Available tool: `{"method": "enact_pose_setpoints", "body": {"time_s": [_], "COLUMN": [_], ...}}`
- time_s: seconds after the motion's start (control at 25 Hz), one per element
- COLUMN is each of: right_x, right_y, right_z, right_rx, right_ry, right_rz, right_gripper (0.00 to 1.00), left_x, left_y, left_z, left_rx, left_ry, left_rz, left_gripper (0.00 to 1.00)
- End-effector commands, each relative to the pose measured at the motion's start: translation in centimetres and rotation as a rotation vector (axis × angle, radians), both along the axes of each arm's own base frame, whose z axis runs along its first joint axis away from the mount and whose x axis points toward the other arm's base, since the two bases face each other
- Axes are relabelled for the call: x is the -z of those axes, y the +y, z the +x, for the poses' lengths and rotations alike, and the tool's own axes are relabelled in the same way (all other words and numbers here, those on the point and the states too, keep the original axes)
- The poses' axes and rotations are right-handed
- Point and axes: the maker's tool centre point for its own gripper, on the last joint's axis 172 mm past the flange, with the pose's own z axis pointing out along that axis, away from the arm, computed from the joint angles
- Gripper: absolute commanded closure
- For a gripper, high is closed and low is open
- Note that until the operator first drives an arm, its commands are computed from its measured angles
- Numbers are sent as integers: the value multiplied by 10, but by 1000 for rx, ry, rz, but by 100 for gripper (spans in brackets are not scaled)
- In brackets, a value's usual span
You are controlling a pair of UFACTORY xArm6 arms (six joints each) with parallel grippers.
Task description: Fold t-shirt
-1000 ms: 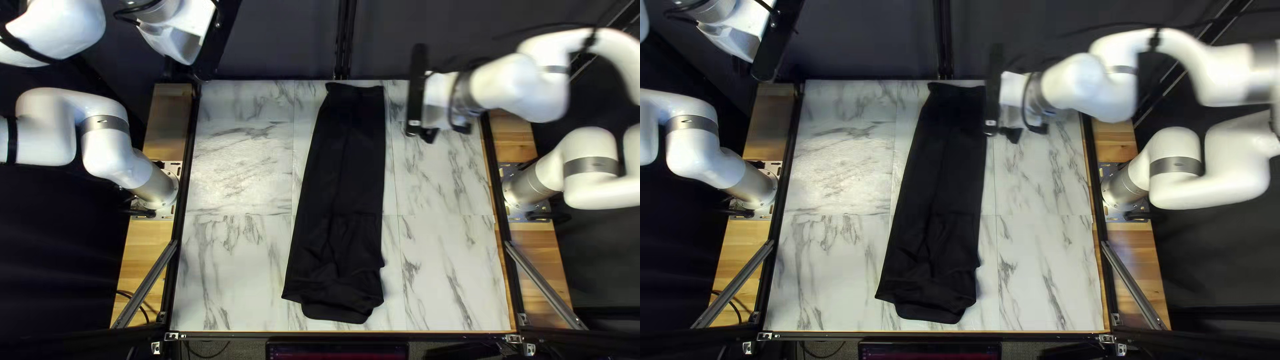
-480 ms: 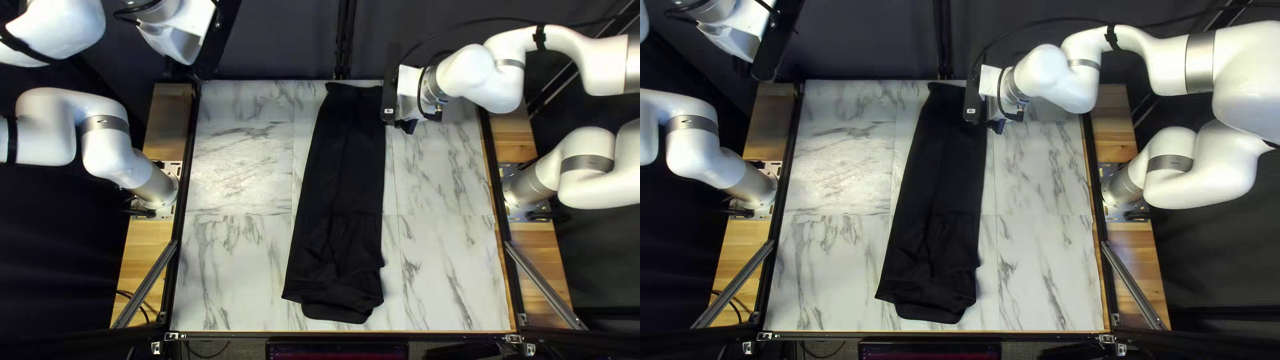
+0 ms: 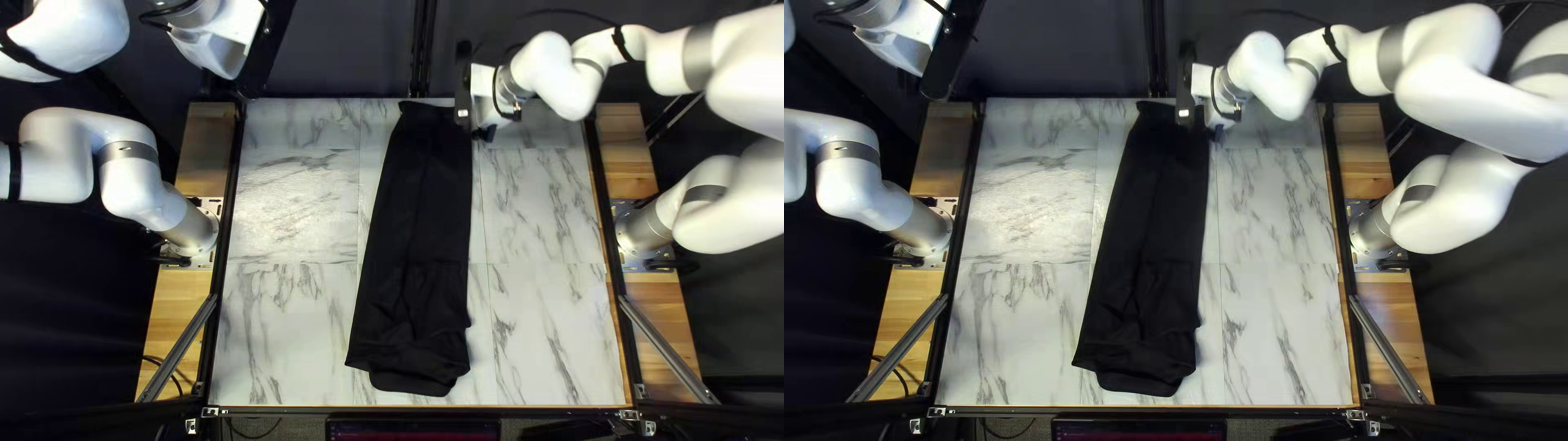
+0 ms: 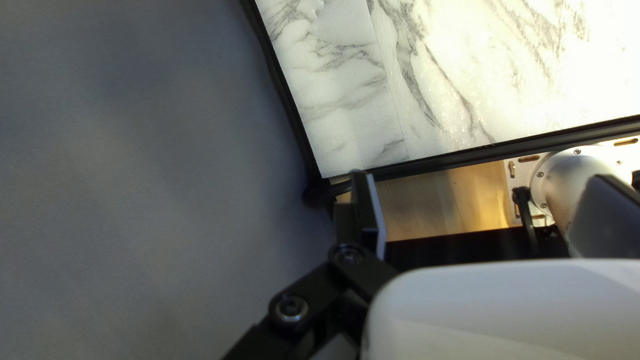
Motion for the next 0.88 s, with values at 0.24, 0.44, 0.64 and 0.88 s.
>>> {"method": "enact_pose_setpoints", "body": {"time_s": [0.24,0.44,0.64,0.88], "right_x": [4,10,21,37], "right_y": [-3,-5,-2,0], "right_z": [-3,1,5,2], "right_rx": [21,-11,-40,-94], "right_ry": [26,0,-37,-34], "right_rz": [4,69,103,81], "right_gripper": [0,0,0,0], "left_x": [0,0,0,0], "left_y": [0,0,0,0], "left_z": [0,0,0,0], "left_rx": [0,0,0,0], "left_ry": [0,0,0,0], "left_rz": [0,0,0,0], "left_gripper": [0,0,0,0]}}
